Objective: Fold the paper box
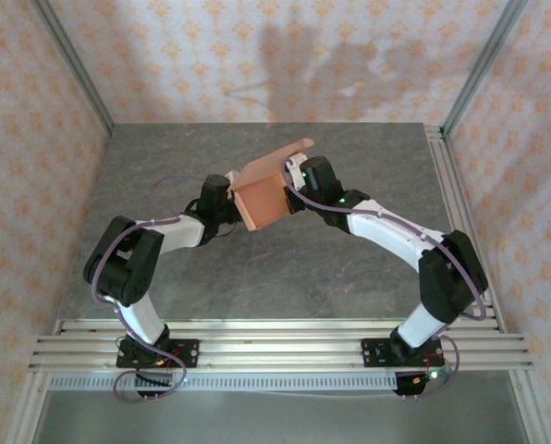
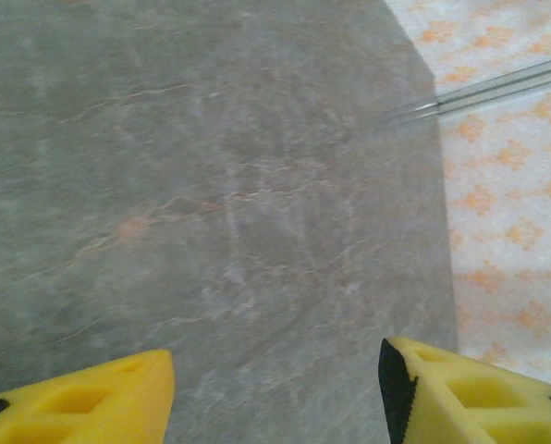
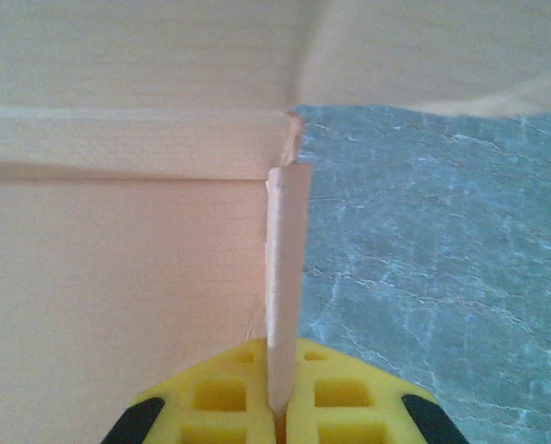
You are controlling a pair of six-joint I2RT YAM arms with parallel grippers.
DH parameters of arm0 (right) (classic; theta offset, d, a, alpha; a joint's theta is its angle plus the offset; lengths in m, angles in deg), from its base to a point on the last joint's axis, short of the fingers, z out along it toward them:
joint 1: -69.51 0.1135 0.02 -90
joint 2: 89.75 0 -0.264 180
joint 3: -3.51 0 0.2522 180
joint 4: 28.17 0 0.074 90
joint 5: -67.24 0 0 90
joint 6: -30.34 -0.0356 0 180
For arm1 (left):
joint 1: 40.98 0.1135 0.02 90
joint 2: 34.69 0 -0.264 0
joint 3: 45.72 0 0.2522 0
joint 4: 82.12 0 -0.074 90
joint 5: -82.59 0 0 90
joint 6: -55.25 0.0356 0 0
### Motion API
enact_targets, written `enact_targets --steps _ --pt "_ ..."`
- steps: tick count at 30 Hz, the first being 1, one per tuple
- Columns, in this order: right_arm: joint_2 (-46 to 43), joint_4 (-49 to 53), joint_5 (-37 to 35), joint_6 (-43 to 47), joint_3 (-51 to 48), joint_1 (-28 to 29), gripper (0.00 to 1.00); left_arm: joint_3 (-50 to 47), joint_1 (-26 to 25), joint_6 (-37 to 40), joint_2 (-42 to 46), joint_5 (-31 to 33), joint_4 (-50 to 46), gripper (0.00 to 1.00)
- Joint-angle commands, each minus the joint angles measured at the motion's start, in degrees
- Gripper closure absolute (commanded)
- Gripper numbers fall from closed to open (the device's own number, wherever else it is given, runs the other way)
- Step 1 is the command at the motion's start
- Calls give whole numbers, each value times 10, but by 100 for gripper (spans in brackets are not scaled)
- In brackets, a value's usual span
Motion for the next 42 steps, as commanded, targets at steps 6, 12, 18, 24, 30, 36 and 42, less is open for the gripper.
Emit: enact_targets --steps 6,12,18,24,30,36,42 --pt "-6 -18 -11 -30 -37 -38 100 -47 34 4 13 45 17 36" --pt "34 -32 -36 -55 -60 -48 100 -84 58 24 61 94 -32 36" --pt "80 -4 -84 -94 -66 -44 100 -84 64 93 146 173 -152 35" --pt "139 61 -193 -113 -46 -10 100 -76 66 129 198 202 -211 33" --pt "201 101 -252 -130 -14 20 100 -77 68 132 215 205 -220 33" --pt "257 158 -282 -145 32 38 100 -79 70 136 228 207 -226 32" --pt "259 185 -292 -156 55 40 100 -80 70 140 232 204 -227 32"
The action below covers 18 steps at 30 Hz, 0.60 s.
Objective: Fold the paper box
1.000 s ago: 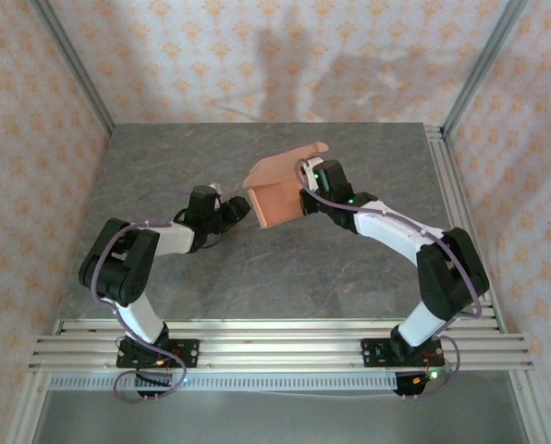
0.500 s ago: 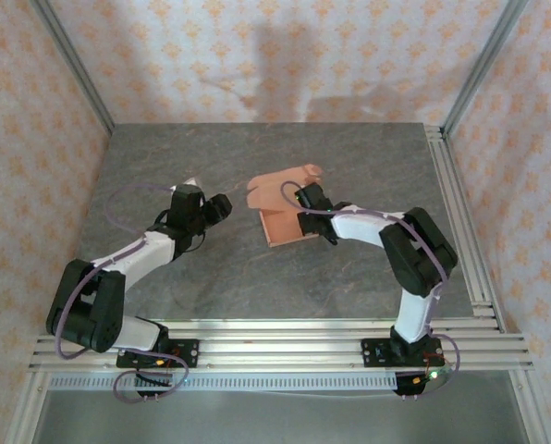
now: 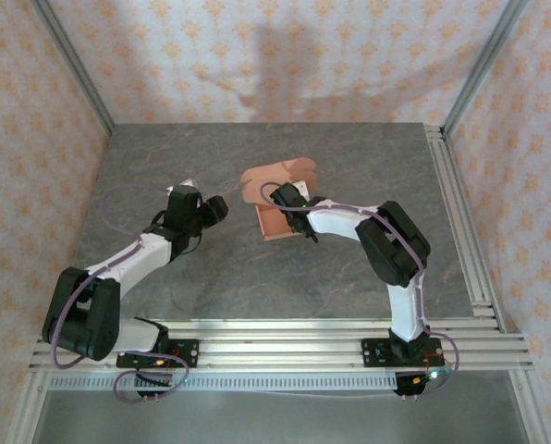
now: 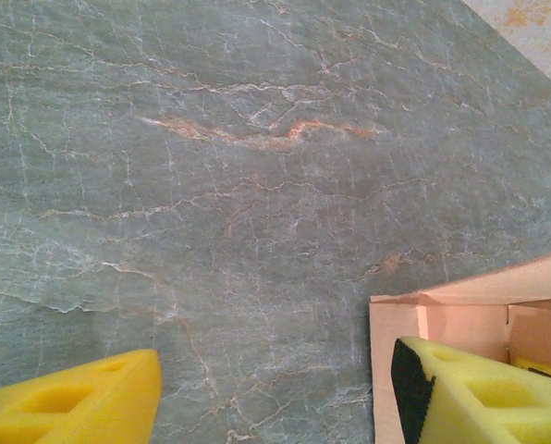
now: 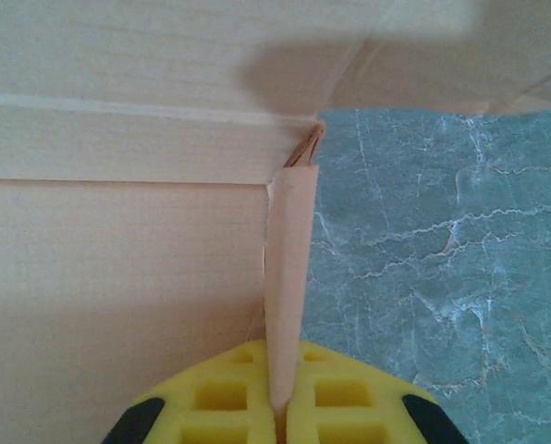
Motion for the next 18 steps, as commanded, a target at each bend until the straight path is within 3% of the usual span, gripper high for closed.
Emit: enact_targets --steps 1,4,9,18 --pt "16 53 9 -18 -12 -3 99 6 4 15 13 11 -11 32" --pt "-21 30 56 -20 -14 -13 90 6 4 16 10 4 -5 32" --pt "-68 -11 146 -32 -20 -41 60 5 3 17 10 -2 -3 32" --pt "-149 -41 205 -19 -56 -70 42 7 4 45 16 -7 -2 28"
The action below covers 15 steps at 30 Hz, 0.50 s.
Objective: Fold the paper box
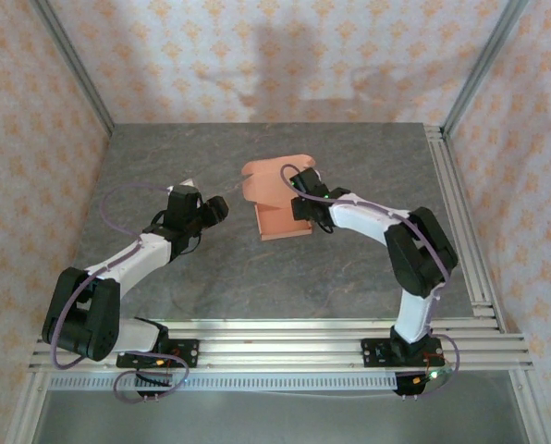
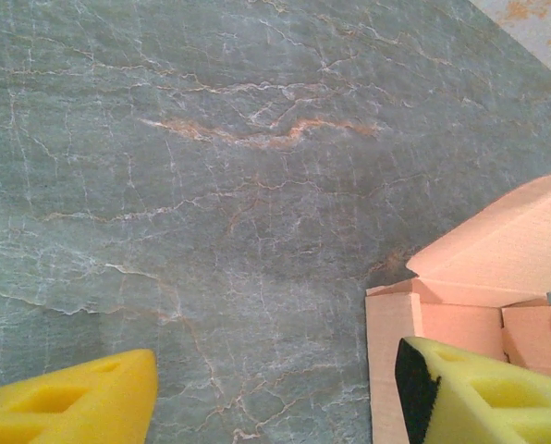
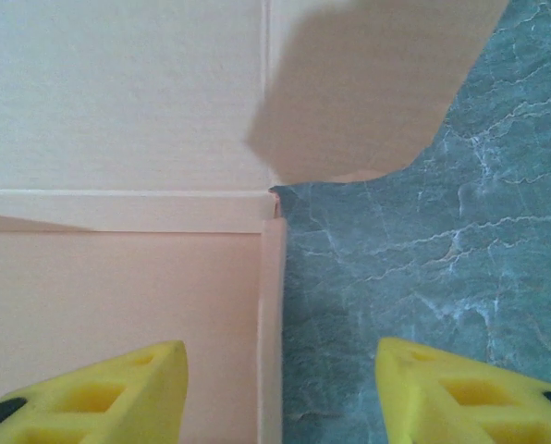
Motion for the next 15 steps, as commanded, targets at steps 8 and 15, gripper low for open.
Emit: enact_targets --steps 8,15 --pt "-92 -54 173 49 -41 -73 34 44 3 145 5 -30 21 19" --pt "-108 0 249 116 -17 -114 25 188 3 343 -69 -100 -137 27"
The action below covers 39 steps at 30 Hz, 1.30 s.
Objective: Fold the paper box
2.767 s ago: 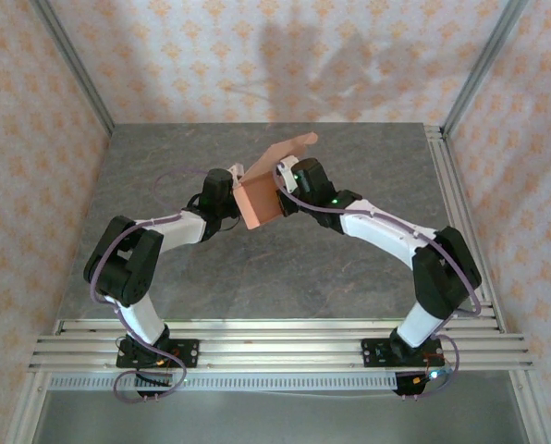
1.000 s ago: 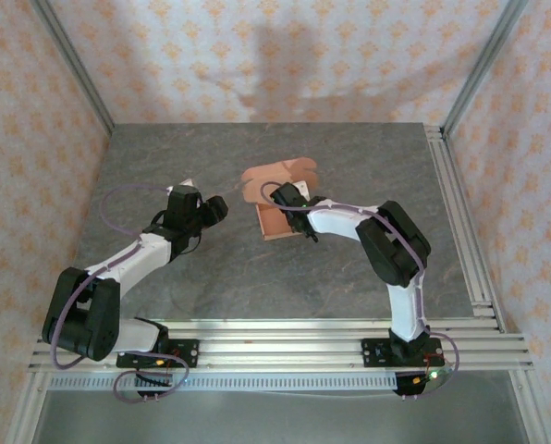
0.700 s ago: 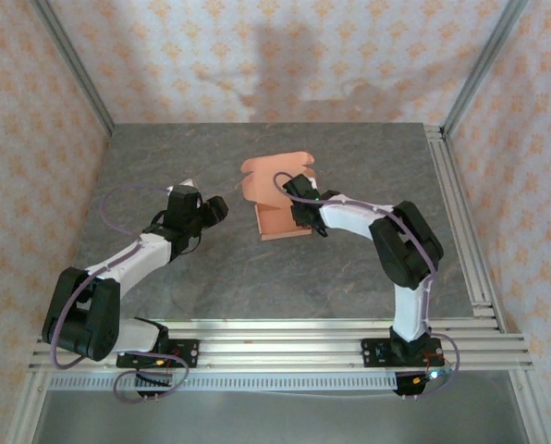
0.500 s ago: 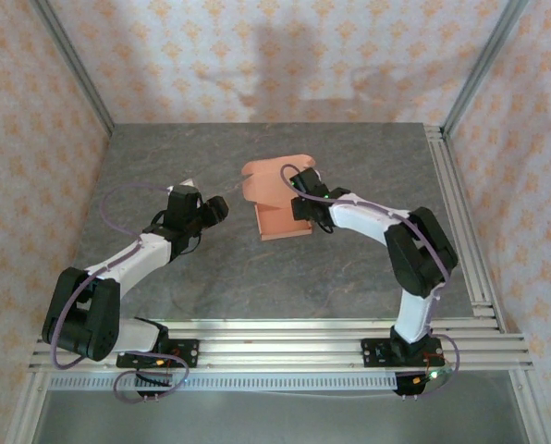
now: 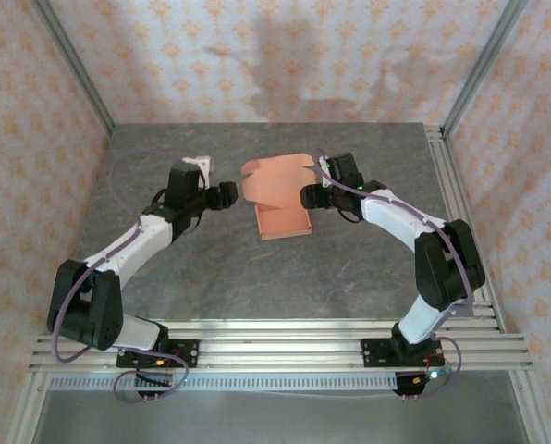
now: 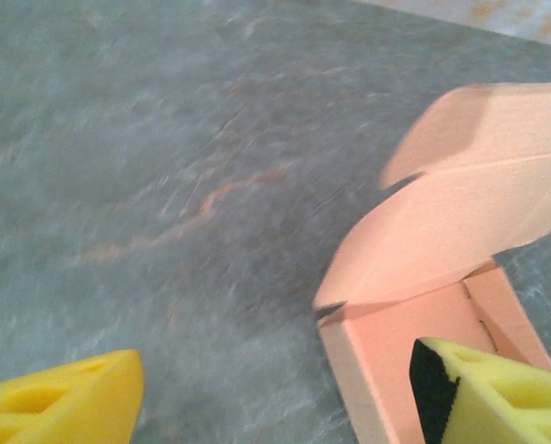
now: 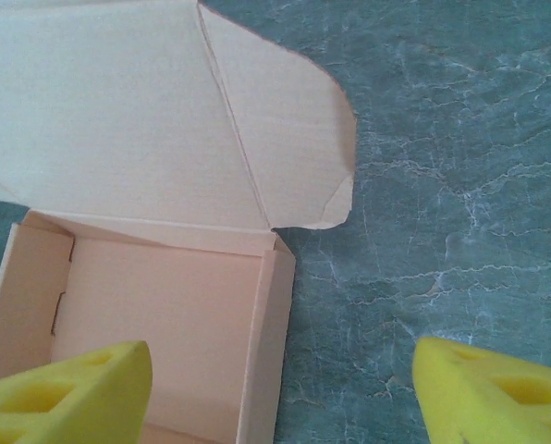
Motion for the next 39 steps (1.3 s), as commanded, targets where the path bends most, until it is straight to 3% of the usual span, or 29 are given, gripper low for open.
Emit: enact_targets --steps 1,8,14,19,26,39 --pt "-31 22 52 43 12 -12 25 65 3 143 -38 -43 -97 29" --pt "-57 47 84 71 3 -16 23 228 2 307 -138 -120 -233 44" --pt "-72 47 89 76 -5 -16 23 365 3 391 -232 -123 -354 45" --pt "-76 53 90 80 -4 -16 23 422 5 415 -277 -116 -383 47" --pt "-73 57 85 83 -2 -15 23 458 4 436 -325 -157 -406 53" --pt "-66 58 84 83 2 -15 23 510 4 460 -364 -168 -456 79"
